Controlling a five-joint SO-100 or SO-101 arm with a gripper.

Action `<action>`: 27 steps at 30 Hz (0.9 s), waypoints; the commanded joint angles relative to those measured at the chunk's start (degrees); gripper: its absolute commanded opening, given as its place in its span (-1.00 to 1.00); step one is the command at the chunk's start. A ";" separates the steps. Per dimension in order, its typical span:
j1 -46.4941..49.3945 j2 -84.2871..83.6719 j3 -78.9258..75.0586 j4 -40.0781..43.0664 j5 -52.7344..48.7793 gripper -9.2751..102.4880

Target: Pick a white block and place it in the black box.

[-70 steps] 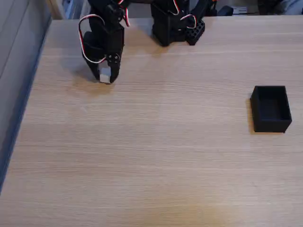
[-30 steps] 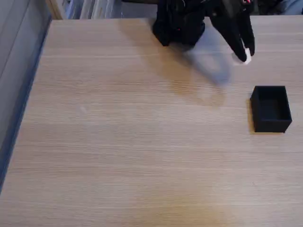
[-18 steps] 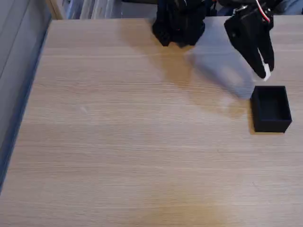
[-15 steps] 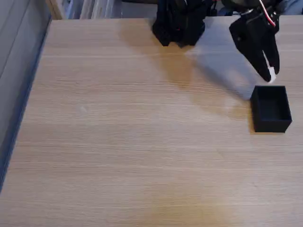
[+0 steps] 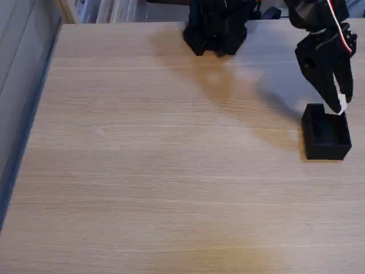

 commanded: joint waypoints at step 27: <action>8.88 26.72 11.07 17.23 4.48 -0.83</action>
